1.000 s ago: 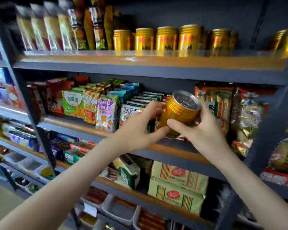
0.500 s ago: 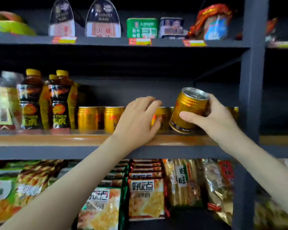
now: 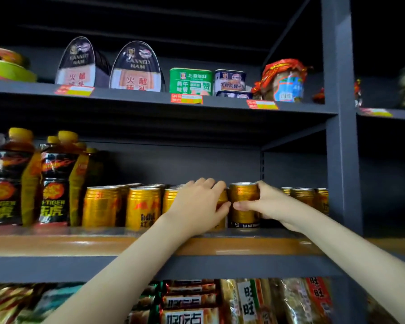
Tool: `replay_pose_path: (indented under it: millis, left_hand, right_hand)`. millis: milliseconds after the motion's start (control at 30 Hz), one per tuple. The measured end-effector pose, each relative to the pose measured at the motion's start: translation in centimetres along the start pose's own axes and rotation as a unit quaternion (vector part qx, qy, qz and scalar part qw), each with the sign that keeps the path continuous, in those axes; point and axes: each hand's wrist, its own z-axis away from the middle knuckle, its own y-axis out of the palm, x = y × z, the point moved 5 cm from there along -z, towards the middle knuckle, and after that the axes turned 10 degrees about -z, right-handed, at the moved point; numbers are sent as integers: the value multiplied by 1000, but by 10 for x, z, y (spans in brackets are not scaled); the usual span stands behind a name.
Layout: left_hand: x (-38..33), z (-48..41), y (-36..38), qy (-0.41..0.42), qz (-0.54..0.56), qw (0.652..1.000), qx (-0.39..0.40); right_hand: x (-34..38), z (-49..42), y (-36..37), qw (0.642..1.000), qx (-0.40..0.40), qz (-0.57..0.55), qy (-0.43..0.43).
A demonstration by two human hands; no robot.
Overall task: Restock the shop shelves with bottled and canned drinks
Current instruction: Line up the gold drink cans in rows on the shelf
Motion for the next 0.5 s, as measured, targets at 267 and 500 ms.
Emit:
replay_pose_path:
  millis: [267, 500]
  left_hand:
    - [2, 0, 2, -2, 7, 1000, -17]
    - [2, -2, 2, 0, 12, 1000, -4]
  right_hand:
    - [-8, -10, 2, 980, 53, 191, 10]
    - [6, -8, 9, 952, 91, 284, -77]
